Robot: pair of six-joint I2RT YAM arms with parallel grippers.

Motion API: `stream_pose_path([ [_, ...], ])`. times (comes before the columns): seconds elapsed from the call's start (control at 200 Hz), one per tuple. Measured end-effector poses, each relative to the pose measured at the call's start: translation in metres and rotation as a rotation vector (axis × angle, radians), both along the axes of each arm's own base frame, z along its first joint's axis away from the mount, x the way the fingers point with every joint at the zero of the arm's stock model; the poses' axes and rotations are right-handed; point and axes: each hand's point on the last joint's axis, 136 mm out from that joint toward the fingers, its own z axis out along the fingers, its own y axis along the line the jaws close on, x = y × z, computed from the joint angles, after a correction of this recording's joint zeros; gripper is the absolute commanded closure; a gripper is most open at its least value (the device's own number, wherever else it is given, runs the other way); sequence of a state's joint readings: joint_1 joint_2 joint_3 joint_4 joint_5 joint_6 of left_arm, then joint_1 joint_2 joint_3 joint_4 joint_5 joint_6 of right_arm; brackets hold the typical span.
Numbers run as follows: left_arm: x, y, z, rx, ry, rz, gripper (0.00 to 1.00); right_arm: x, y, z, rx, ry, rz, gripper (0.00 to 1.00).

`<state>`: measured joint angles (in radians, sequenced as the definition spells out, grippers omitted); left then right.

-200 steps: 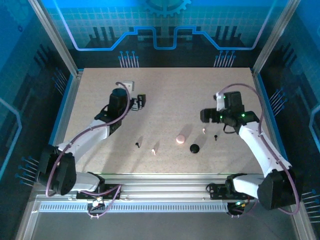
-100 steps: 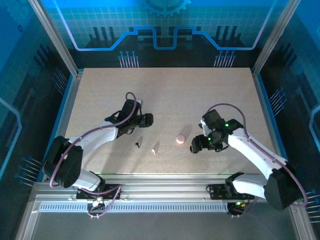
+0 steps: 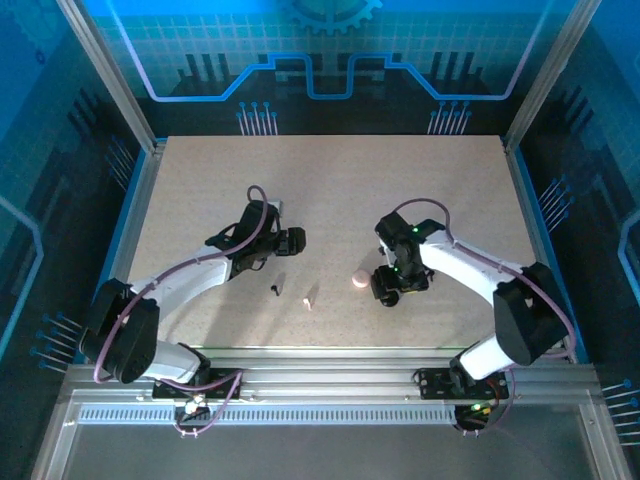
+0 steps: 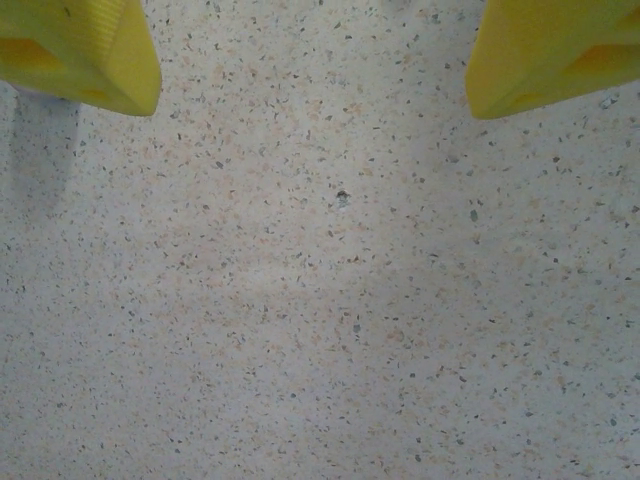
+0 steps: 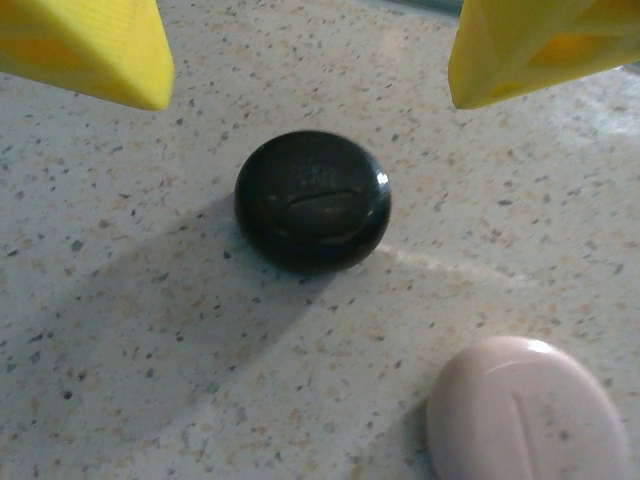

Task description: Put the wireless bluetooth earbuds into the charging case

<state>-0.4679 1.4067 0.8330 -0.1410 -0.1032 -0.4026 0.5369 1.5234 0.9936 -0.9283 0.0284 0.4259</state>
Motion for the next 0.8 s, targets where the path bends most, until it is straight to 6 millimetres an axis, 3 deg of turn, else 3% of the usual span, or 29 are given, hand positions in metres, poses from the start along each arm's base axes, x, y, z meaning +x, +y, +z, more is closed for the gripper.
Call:
stream_pose_path([
  [0.46, -0.006, 0.004, -0.003, 0.011, 0.013, 0.003, 0.18, 0.006, 0.002, -0.024, -0.054, 0.056, -0.022, 0.28],
  [0.795, -0.007, 0.005, -0.003, 0.013, 0.012, 0.005, 0.18, 0.004, 0.003, -0.039, -0.082, 0.1, -0.026, 0.37],
])
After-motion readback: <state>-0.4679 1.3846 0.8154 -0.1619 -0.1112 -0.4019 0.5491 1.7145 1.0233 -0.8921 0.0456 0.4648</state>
